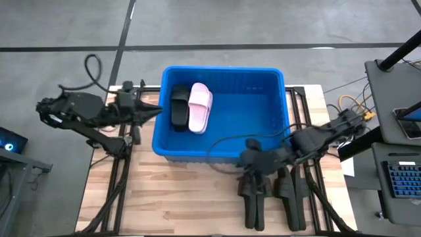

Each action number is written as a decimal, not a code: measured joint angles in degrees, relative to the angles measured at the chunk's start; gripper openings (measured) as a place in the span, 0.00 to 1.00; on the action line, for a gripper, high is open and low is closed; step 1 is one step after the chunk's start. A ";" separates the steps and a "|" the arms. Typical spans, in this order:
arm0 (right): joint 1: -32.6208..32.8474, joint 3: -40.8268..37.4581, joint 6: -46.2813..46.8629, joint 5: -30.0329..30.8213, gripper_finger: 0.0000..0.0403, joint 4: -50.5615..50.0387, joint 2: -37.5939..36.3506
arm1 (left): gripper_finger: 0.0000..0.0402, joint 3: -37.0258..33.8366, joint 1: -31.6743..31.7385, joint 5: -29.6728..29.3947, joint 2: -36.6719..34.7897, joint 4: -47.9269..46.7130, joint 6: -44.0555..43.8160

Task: Pick and place slides into bin
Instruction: Put the black slipper into the blue container

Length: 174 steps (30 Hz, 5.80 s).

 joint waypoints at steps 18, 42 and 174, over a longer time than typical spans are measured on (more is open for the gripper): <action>3.06 29.11 -1.09 -9.41 0.51 -25.12 30.17 | 0.06 -0.15 -0.02 -0.60 -5.35 -11.16 0.03; 6.60 35.25 -16.82 -3.66 0.51 -35.67 48.32 | 0.06 -0.37 -0.04 -0.45 -4.46 -12.17 -0.39; -53.66 -28.03 -68.31 -19.69 0.03 47.89 9.88 | 0.06 1.36 0.00 -11.96 -3.62 -5.53 -0.48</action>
